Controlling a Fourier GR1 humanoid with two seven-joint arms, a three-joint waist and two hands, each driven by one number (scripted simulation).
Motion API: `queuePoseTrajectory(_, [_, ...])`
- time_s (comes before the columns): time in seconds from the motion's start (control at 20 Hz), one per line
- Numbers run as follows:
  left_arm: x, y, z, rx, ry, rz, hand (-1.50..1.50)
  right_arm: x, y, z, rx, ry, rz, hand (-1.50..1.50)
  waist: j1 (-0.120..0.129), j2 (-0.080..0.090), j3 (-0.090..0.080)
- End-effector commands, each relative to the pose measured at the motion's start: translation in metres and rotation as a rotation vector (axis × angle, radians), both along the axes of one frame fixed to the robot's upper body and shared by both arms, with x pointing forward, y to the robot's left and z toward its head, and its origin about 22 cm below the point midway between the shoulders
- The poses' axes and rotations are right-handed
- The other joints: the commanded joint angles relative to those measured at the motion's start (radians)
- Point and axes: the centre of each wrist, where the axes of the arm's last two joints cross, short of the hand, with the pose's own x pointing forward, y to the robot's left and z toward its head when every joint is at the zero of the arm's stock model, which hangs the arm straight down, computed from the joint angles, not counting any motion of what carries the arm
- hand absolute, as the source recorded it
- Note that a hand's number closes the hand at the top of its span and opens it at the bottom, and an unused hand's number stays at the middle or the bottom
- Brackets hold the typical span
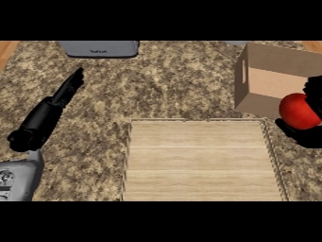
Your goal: Pick the tomato from the tray and place it in the cardboard box
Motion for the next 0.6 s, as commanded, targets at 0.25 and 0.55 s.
queuePoseTrajectory(0.25, [0.005,-0.006,-0.009,-0.017,0.000,-0.025,0.00,0.075,-0.046,0.034,-0.104,-0.006,-0.177,1.50,0.016,0.005,0.001])
queuePoseTrajectory(0.55, [-0.001,-0.012,0.004,0.009,-0.004,-0.039,0.00,0.084,-0.090,0.016,-0.310,0.298,-0.183,1.50,0.028,0.007,0.001])
